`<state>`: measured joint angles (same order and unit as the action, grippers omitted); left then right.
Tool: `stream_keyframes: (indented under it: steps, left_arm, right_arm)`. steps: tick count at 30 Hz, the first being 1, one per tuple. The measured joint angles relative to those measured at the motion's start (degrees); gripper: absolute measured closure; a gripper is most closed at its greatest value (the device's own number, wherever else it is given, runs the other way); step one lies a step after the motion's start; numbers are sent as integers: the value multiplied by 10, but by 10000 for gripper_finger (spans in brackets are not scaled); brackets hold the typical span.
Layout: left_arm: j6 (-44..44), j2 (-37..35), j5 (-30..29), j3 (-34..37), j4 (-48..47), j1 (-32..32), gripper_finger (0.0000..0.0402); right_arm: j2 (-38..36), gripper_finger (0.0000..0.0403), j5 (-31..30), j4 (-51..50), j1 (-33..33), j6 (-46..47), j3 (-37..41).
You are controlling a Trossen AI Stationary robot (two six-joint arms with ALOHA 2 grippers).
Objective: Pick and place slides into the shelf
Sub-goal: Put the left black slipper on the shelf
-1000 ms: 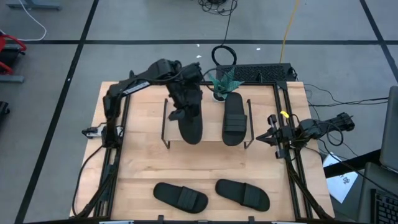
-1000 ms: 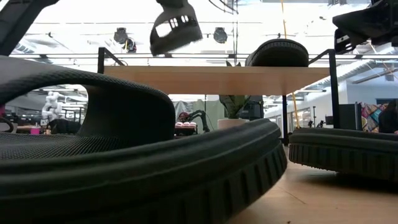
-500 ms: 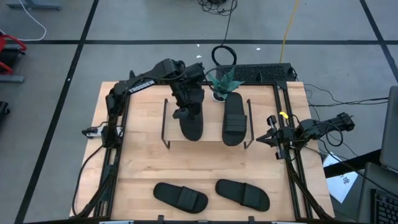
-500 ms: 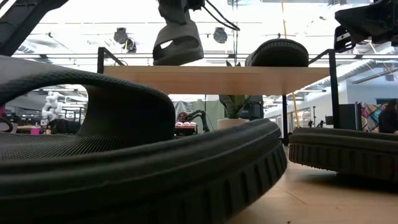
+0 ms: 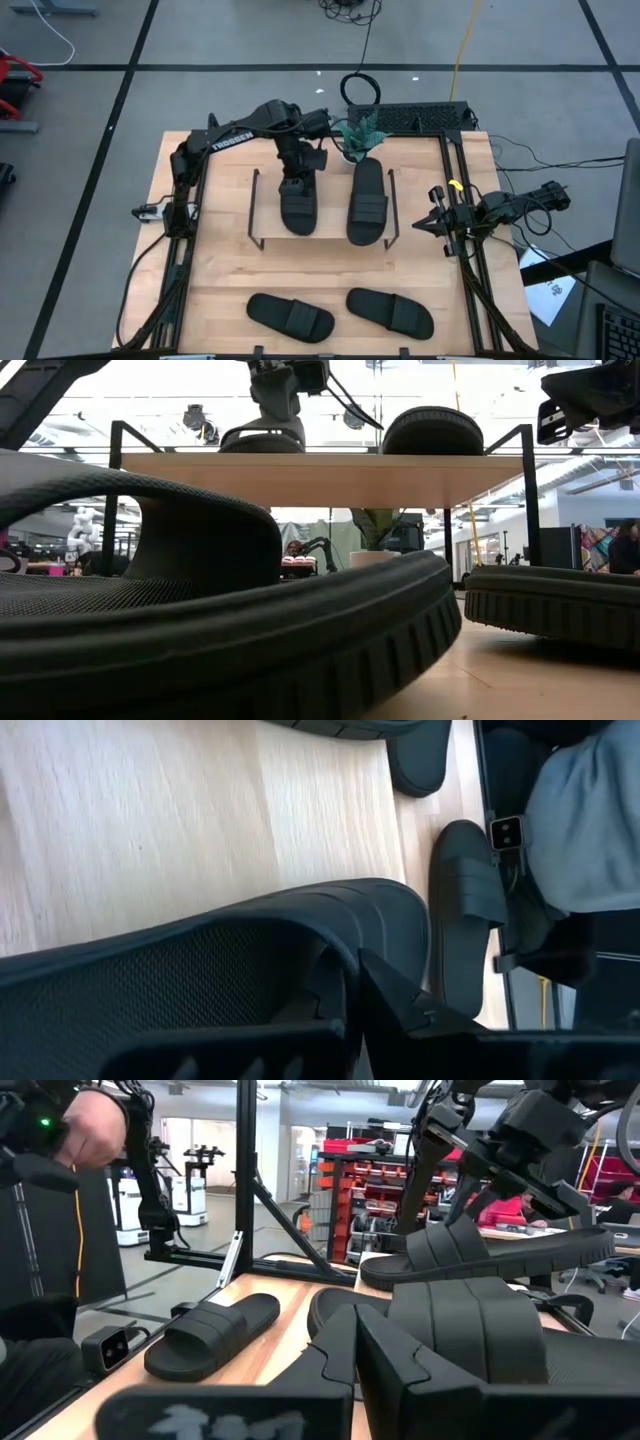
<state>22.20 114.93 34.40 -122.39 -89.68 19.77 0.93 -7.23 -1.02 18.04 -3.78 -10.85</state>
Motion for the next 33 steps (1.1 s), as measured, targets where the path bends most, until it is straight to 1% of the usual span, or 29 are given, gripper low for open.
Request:
stream_keyframes:
  steps: [4, 7, 11, 21, 27, 29, 33]
  left_arm:
    - [0, 0, -2, 0, 9, 0, 399]
    - [-1, 0, -2, 0, 15, 0, 386]
    - [-10, 0, -7, 0, 18, 0, 352]
    - [-54, 0, -5, 0, 19, 0, 247]
    - [-58, 0, -6, 0, 19, -5, 203]
    - [-53, 0, -20, 0, 19, -9, 195]
    - [-26, -5, -69, 0, 24, -12, 184]
  right_arm:
    - [0, 403, 0, 0, 0, 0, 0]
    - [0, 403, 0, 0, 0, 0, 0]
    - [0, 403, -1, 0, 0, 0, 0]
    - [0, 403, -1, 0, 0, 0, 0]
    - [0, 403, -1, 0, 0, 1, 0]
    - [0, 403, -1, 0, 0, 1, 0]
    - [0, 403, -1, -1, 0, 1, 0]
